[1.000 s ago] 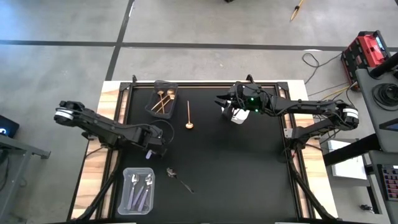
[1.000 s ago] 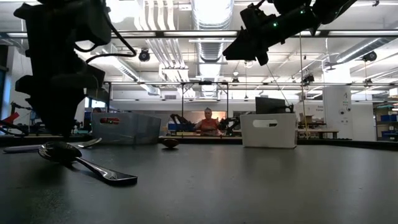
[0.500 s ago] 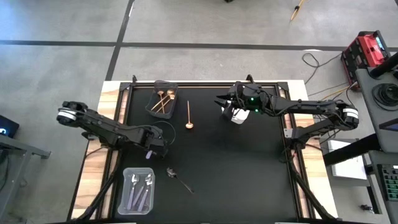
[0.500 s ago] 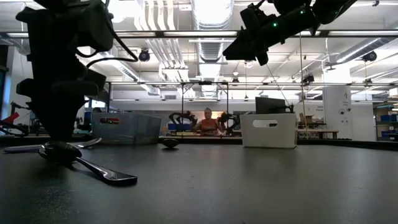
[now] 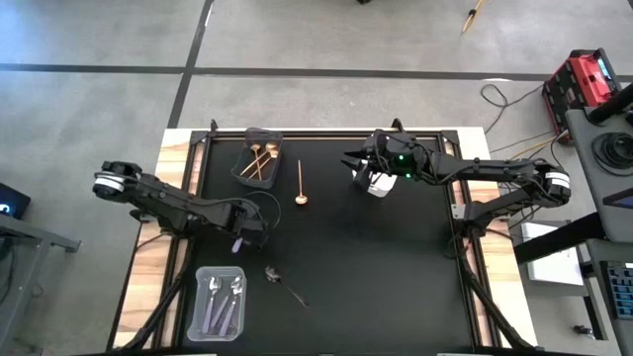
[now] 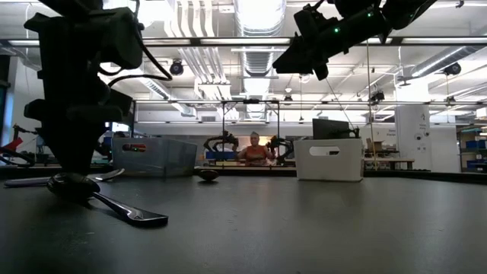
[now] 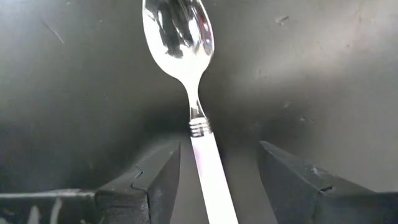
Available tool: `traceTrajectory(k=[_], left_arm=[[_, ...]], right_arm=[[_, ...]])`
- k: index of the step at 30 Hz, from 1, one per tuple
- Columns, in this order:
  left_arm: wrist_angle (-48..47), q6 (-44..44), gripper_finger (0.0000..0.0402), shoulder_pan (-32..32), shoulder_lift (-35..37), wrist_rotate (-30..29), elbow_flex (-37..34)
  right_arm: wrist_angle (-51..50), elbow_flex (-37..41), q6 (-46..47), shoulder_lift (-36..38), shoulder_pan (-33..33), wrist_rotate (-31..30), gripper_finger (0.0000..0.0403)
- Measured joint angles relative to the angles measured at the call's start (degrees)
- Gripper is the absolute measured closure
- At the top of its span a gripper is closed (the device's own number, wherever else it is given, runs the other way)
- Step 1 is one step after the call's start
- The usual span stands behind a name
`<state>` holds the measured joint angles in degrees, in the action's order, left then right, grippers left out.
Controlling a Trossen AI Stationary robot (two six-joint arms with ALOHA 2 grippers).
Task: Sort silverware by color (type)
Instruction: Put the purple spoon into the transparent bin
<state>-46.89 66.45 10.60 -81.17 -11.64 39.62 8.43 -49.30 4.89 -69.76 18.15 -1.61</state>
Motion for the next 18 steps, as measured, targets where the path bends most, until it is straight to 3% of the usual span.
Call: traceTrajectory(k=[18], left_arm=[[2.0, -5.79, 0.0208, -4.62, 0.0, 0.02, -1.22]], right_arm=[[-0.02, 0.0, -0.66, 0.0, 0.0, -0.02, 0.0294]])
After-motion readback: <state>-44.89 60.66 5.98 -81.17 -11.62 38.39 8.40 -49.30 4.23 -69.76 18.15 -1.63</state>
